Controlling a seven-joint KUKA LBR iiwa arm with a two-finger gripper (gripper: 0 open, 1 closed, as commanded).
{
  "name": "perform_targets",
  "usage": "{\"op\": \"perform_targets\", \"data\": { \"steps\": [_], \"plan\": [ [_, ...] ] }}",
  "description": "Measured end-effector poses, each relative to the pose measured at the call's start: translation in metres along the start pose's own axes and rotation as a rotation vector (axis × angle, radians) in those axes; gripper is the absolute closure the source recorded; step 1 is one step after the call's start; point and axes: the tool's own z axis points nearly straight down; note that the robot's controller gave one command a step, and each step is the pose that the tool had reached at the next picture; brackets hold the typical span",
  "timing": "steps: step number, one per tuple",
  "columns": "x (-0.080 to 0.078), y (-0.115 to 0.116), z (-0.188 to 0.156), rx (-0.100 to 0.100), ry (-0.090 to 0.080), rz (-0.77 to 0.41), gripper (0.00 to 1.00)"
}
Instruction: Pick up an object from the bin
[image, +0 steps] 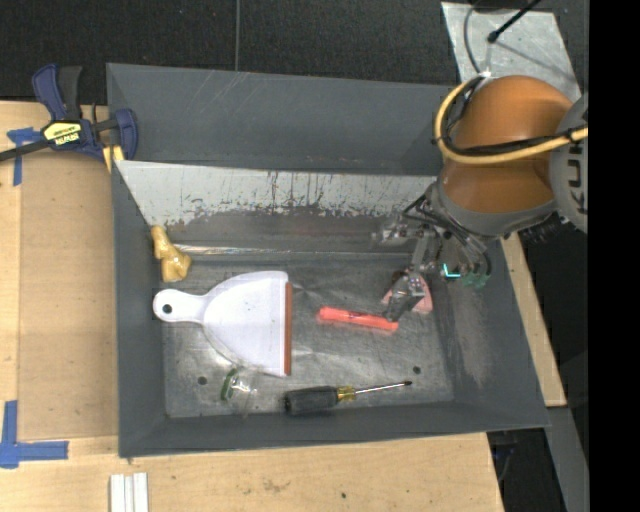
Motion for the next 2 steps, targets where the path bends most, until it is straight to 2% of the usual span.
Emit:
{"op": "perform_targets", "data": {
  "steps": [1, 2],
  "plan": [
    [0.009, 0.001, -0.007, 0.0, 0.0, -0.139, 0.0],
    [0.006, 0.01, 0.031, 0.002, -0.012, -0.329, 0.0]
  ]
}}
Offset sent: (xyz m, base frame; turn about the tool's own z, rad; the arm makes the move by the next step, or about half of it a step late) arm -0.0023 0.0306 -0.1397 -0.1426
